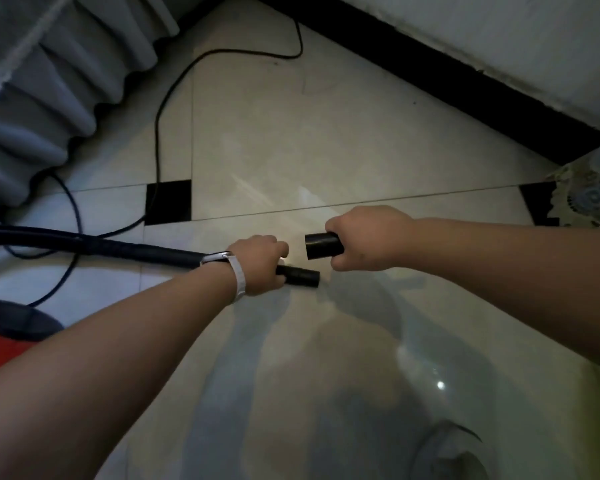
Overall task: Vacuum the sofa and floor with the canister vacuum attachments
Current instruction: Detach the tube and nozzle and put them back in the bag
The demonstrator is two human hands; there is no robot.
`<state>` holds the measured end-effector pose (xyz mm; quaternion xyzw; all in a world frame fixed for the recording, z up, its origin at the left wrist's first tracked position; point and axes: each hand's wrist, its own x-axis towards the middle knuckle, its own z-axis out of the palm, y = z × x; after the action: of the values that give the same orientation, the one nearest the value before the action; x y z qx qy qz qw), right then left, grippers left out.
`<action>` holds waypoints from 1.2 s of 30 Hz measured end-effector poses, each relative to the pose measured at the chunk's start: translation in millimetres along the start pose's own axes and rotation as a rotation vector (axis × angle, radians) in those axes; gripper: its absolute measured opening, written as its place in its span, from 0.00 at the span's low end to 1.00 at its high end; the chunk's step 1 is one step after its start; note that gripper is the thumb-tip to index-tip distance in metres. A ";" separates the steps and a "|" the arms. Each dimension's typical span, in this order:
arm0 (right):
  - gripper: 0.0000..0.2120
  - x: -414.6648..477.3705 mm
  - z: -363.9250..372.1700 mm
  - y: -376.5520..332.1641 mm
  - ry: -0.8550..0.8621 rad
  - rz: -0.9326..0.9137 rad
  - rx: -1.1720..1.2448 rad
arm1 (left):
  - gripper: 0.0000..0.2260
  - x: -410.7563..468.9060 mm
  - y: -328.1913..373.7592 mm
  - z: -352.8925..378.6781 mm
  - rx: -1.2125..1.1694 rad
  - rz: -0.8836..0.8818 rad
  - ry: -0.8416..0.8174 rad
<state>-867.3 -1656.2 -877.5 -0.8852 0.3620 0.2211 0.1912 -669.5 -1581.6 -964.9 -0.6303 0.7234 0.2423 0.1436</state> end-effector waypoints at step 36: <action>0.12 -7.4 -115.1 -236.2 0.131 -0.165 -0.151 | 0.08 -242.4 -87.0 -130.5 0.238 -0.218 0.411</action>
<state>-671.6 -1552.4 -736.0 -0.9363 0.2821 0.1730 0.1176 -531.6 -1454.5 -745.4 -0.7193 0.6885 0.0056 0.0921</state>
